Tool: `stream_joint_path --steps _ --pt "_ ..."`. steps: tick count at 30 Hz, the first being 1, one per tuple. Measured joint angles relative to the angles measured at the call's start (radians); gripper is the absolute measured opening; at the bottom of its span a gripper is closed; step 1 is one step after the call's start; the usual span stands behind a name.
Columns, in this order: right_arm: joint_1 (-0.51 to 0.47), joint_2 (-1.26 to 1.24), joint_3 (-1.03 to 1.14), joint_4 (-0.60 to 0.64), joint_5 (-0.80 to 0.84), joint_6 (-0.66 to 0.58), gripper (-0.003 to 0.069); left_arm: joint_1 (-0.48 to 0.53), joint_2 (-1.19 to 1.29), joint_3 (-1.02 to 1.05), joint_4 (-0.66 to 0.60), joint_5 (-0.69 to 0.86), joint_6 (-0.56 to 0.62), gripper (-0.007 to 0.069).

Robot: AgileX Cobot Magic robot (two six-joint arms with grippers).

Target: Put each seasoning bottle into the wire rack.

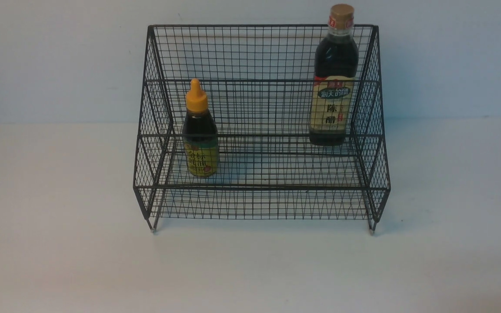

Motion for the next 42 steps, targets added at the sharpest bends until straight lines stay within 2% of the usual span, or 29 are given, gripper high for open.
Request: stream_joint_path --steps 16,20,22,26,30,35,42 --pt "0.000 0.000 0.000 0.000 0.000 0.000 -0.0010 0.000 0.000 0.000 0.000 0.000 0.009 -0.0005" --pt "0.000 0.000 0.000 0.000 0.000 0.000 -0.0010 0.005 0.000 0.000 -0.059 0.000 0.112 -0.0005" --pt "0.000 0.000 0.000 0.001 0.000 0.000 -0.0010 0.028 0.000 0.008 -0.122 -0.003 0.226 -0.0005" --pt "0.000 0.000 0.000 0.001 0.000 0.000 -0.0010 0.104 0.000 0.050 -0.258 -0.032 0.443 -0.0005" --pt "0.000 0.000 0.000 0.001 0.000 0.000 -0.0010 0.225 0.000 0.149 -0.379 -0.148 0.634 -0.0005" --pt "0.000 0.000 0.000 0.001 0.000 0.000 -0.0010 0.333 0.000 0.231 -0.415 -0.194 0.674 -0.0005" --pt "0.000 0.000 0.000 0.001 0.000 0.000 -0.0010 0.361 0.000 0.257 -0.439 -0.189 0.631 -0.0005"
